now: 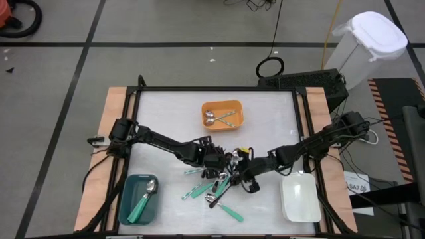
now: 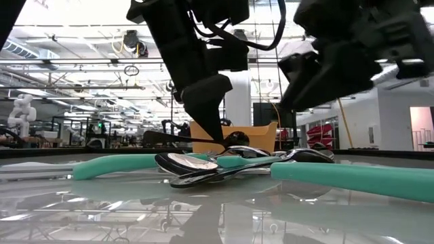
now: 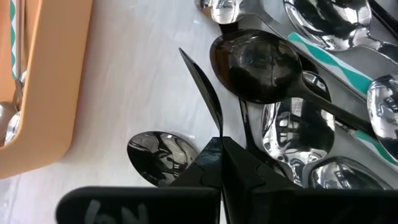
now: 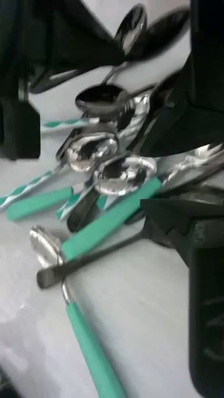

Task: Sort silverware by color (type)
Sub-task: Put the black spoon into the white bin

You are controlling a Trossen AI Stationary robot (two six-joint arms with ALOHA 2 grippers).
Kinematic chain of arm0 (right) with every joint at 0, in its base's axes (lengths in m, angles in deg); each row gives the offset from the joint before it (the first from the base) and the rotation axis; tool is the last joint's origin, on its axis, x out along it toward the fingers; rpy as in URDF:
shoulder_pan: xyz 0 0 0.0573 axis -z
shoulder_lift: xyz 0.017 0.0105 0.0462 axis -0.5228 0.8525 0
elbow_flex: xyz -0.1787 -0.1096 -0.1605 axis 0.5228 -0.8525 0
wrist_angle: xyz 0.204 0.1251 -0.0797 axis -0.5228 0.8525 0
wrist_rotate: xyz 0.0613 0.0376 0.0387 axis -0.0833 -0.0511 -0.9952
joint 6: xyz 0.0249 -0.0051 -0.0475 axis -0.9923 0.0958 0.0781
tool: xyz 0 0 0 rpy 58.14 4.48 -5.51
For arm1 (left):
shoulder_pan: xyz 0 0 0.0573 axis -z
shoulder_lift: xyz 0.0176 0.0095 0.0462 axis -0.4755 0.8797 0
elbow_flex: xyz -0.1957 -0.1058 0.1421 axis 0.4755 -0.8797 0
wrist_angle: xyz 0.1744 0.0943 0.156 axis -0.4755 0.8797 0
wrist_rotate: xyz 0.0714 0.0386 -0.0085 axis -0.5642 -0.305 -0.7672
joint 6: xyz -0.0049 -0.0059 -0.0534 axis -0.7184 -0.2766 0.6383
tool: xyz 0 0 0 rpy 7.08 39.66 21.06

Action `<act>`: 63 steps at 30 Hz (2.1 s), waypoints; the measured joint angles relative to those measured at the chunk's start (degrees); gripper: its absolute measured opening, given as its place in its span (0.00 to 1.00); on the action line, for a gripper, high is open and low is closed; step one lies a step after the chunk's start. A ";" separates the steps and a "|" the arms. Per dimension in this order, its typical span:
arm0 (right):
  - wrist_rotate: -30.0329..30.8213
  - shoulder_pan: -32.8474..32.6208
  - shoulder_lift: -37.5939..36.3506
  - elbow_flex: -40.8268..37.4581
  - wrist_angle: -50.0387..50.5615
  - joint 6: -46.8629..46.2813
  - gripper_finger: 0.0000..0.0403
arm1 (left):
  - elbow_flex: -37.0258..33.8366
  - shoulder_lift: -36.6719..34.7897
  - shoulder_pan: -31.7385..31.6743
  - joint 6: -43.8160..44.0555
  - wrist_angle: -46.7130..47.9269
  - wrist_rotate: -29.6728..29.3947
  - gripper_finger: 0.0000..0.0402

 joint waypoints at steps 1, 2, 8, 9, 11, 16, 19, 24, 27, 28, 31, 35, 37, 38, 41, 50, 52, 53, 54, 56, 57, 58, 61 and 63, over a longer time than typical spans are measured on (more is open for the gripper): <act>0.10 0.02 0.00 -0.89 -1.76 -0.14 0.29 | 0.00 0.00 0.09 0.23 0.20 0.01 0.01; 1.08 0.15 0.00 -1.46 -2.94 -0.54 0.29 | 0.00 0.00 0.14 0.30 0.36 0.02 0.01; 6.27 0.55 -0.11 -1.85 -3.07 -1.79 0.29 | 2.08 0.00 0.58 2.83 2.66 0.17 0.01; 7.00 0.47 -0.50 -1.85 -2.25 -1.84 0.29 | 3.08 -0.01 0.82 3.16 3.38 0.16 0.01; 8.82 0.45 -2.07 -1.41 1.87 -2.96 0.29 | 5.12 -0.09 1.44 3.71 4.55 -0.40 0.01; 10.47 0.34 -8.55 1.05 15.58 -7.50 0.29 | 11.13 -0.11 4.30 3.73 7.96 -3.66 0.00; 10.33 -0.54 -12.92 1.06 19.57 -9.68 0.29 | 13.43 -0.17 6.03 3.16 8.20 -5.02 0.00; 10.32 -4.65 -15.96 -1.01 15.92 -12.99 0.29 | 16.53 -0.17 9.41 0.86 7.37 -8.65 0.00; 10.28 -7.13 -15.36 -2.69 8.45 -13.35 0.29 | 17.81 -0.17 11.09 -0.55 6.35 -11.80 0.00; 10.26 -7.58 -14.95 -3.05 5.26 -13.12 0.29 | 18.26 -0.17 11.51 -1.11 5.33 -13.19 0.00; 10.43 -8.20 -13.10 -3.67 -2.07 -12.53 0.29 | 19.85 -0.17 12.28 -2.40 2.18 -17.18 0.00; 11.17 -8.28 -9.72 -3.67 -11.32 -11.88 0.29 | 20.63 -0.17 13.01 -0.64 -2.16 -24.67 0.00; 14.89 -8.29 -7.91 -3.64 -14.68 -11.96 0.29 | 20.62 -0.17 13.38 0.96 -3.37 -29.19 0.00; 16.98 -8.28 -7.06 -3.64 -16.36 -11.84 0.29 | 20.63 -0.17 13.69 2.45 -3.57 -31.98 0.00; 21.36 -8.23 -4.89 -3.64 -21.77 -10.81 0.29 | 20.61 -0.17 14.43 7.17 -3.41 -39.83 0.00; 19.88 -8.11 -1.51 -3.64 -35.51 -8.86 0.29 | 20.61 -0.15 19.34 13.35 -5.27 -51.89 0.00; 17.86 -7.80 -1.12 -3.64 -38.61 -9.04 0.29 | 20.61 -0.15 20.12 14.84 -5.81 -53.41 0.00; 17.30 -7.65 -0.86 -3.64 -39.93 -9.46 0.29 | 20.61 -0.15 20.36 15.46 -5.84 -53.97 0.00; 16.33 -7.49 -0.62 -3.64 -40.48 -10.10 0.29 | 20.61 -0.15 20.45 15.73 -5.86 -54.12 0.00; 15.48 -7.37 0.31 -3.64 -41.79 -11.78 0.29 | 20.61 -0.13 20.44 16.24 -5.84 -54.12 0.00; 14.72 -7.26 0.88 -3.64 -42.28 -12.31 0.29 | 20.61 -0.11 20.44 16.39 -5.96 -54.05 0.00; 14.55 -7.22 1.36 -3.64 -42.71 -12.94 0.29 | 20.61 -0.09 20.44 16.66 -6.36 -53.87 0.00; 14.45 -7.23 2.77 -3.64 -43.61 -14.15 0.29 | 20.61 0.31 20.29 17.13 -8.12 -52.54 0.00; 14.45 -7.21 3.54 -3.60 -44.68 -14.56 0.29 | 20.61 1.19 20.20 15.99 -10.35 -52.12 0.00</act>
